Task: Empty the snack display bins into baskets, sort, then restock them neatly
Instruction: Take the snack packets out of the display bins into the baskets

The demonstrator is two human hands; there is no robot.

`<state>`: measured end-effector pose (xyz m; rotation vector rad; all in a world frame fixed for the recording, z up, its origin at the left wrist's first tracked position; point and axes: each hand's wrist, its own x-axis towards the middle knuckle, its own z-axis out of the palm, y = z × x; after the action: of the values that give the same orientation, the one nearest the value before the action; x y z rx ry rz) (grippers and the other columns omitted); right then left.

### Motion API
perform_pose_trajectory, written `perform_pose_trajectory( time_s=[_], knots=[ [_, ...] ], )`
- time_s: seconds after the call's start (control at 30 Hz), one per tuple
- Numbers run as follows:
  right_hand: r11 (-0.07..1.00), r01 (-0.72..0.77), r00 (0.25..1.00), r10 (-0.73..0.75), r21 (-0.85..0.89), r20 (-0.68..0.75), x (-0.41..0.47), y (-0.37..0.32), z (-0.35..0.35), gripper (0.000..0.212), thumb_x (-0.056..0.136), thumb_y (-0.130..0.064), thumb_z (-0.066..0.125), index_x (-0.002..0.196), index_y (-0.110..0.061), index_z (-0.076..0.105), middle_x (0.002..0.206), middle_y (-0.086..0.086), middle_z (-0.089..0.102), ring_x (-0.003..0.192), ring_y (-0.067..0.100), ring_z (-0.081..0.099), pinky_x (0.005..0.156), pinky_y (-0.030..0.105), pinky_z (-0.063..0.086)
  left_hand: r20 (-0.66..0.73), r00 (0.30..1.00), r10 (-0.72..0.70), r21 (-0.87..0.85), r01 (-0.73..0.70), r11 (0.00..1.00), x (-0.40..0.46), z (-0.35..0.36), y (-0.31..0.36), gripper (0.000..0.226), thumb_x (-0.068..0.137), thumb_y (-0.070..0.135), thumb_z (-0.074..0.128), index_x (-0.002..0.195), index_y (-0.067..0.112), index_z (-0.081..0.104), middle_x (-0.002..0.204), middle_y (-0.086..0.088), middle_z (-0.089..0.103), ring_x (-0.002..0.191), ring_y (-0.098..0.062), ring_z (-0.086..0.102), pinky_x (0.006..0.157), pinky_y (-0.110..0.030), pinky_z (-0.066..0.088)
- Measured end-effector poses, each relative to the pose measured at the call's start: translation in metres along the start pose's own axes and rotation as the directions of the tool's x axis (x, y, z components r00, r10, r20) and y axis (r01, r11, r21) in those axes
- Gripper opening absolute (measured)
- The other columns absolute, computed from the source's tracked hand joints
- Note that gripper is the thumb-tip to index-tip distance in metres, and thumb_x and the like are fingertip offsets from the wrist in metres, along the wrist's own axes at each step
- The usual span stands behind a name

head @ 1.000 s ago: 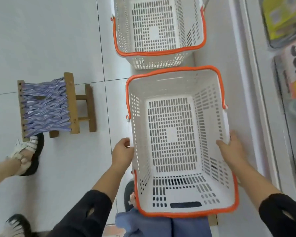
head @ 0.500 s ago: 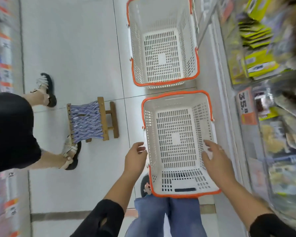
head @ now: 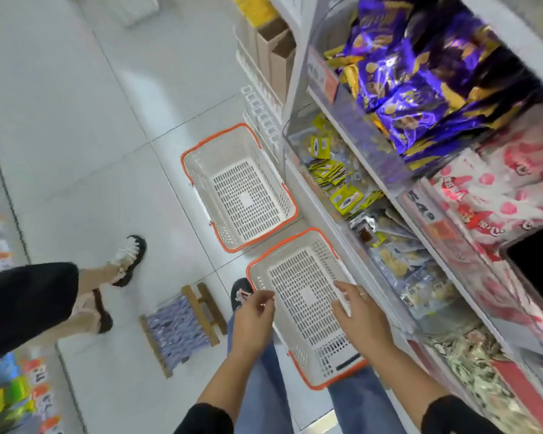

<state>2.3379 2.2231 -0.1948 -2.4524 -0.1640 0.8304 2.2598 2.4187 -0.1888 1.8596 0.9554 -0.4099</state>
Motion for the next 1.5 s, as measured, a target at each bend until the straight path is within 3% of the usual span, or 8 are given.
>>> perform_pose_trajectory(
  time_s=[0.13, 0.23, 0.4, 0.7, 0.83, 1.13, 1.4, 1.5],
  knots=[
    [0.984, -0.168, 0.973, 0.175, 0.059, -0.152, -0.006, -0.031, 0.001, 0.038, 0.097, -0.030, 0.052, 0.135, -0.025, 0.051, 0.133, -0.003, 0.054, 0.120, 0.018, 0.053, 0.090, 0.030, 0.045, 0.214, 0.975, 0.065, 0.142, -0.097, 0.985, 0.035, -0.040, 0.025, 0.021, 0.097, 0.017, 0.051, 0.112, 0.017, 0.066, 0.103, 0.002, 0.069, 0.099, -0.017, 0.065, 0.082, -0.025, 0.049],
    [0.946, -0.275, 0.914, 0.312, 0.171, -0.257, -0.008, -0.050, 0.004, 0.037, 0.095, -0.029, 0.056, 0.132, -0.023, 0.054, 0.131, 0.001, 0.056, 0.119, 0.021, 0.054, 0.092, 0.033, 0.047, 0.331, 0.932, 0.150, 0.311, -0.258, 0.915, 0.062, -0.060, 0.046, 0.020, 0.096, 0.021, 0.051, 0.110, 0.024, 0.065, 0.099, -0.001, 0.071, 0.091, -0.021, 0.067, 0.083, -0.032, 0.052],
    [0.885, -0.342, 0.824, 0.445, 0.317, -0.352, -0.020, -0.074, 0.006, 0.036, 0.094, -0.029, 0.058, 0.130, -0.025, 0.055, 0.128, 0.001, 0.059, 0.117, 0.021, 0.056, 0.090, 0.035, 0.049, 0.439, 0.854, 0.280, 0.426, -0.472, 0.772, 0.093, -0.087, 0.082, 0.022, 0.096, 0.018, 0.050, 0.111, 0.022, 0.066, 0.097, 0.004, 0.069, 0.089, -0.016, 0.064, 0.074, -0.025, 0.044],
    [0.853, -0.358, 0.782, 0.496, 0.380, -0.377, -0.050, -0.069, 0.028, 0.036, 0.095, -0.032, 0.056, 0.130, -0.024, 0.055, 0.132, -0.001, 0.057, 0.120, 0.020, 0.054, 0.094, 0.031, 0.045, 0.451, 0.802, 0.391, 0.457, -0.584, 0.671, 0.102, -0.101, 0.086, 0.024, 0.094, 0.017, 0.052, 0.112, 0.020, 0.067, 0.100, 0.004, 0.069, 0.087, -0.016, 0.064, 0.074, -0.023, 0.043],
    [0.800, -0.402, 0.727, 0.575, 0.446, -0.375, -0.069, -0.071, 0.036, 0.036, 0.094, -0.032, 0.057, 0.129, -0.025, 0.056, 0.132, -0.001, 0.058, 0.117, 0.020, 0.056, 0.090, 0.033, 0.048, 0.509, 0.779, 0.366, 0.491, -0.612, 0.620, 0.102, -0.102, 0.090, 0.022, 0.096, 0.019, 0.051, 0.113, 0.019, 0.065, 0.094, 0.009, 0.065, 0.068, 0.000, 0.057, 0.059, -0.005, 0.036],
    [0.721, -0.456, 0.564, 0.688, 0.523, -0.457, -0.019, -0.060, 0.028, 0.037, 0.092, -0.029, 0.061, 0.128, -0.021, 0.059, 0.126, 0.001, 0.061, 0.115, 0.022, 0.058, 0.089, 0.034, 0.048, 0.663, 0.649, 0.372, 0.480, -0.751, 0.454, 0.168, -0.052, 0.141, 0.024, 0.095, 0.024, 0.053, 0.116, 0.025, 0.065, 0.110, 0.004, 0.069, 0.097, -0.017, 0.064, 0.082, -0.027, 0.047],
    [0.715, -0.498, 0.501, 0.699, 0.491, -0.510, 0.034, 0.035, 0.040, 0.045, 0.095, -0.036, 0.055, 0.137, -0.024, 0.049, 0.134, 0.006, 0.053, 0.119, 0.025, 0.051, 0.086, 0.034, 0.046, 0.793, 0.352, 0.497, 0.313, -0.936, 0.162, 0.212, 0.070, 0.135, 0.042, 0.094, 0.028, 0.057, 0.134, 0.017, 0.053, 0.133, -0.004, 0.055, 0.125, -0.025, 0.047, 0.098, -0.032, 0.040],
    [0.747, -0.512, 0.477, 0.657, 0.423, -0.584, 0.049, 0.091, 0.054, 0.047, 0.094, -0.034, 0.058, 0.137, -0.018, 0.047, 0.131, 0.009, 0.052, 0.119, 0.029, 0.048, 0.086, 0.038, 0.044, 0.793, 0.163, 0.587, 0.171, -0.984, 0.043, 0.223, 0.124, 0.122, 0.039, 0.092, 0.021, 0.061, 0.129, 0.011, 0.055, 0.129, -0.009, 0.055, 0.122, -0.031, 0.049, 0.094, -0.033, 0.039]
  ],
)
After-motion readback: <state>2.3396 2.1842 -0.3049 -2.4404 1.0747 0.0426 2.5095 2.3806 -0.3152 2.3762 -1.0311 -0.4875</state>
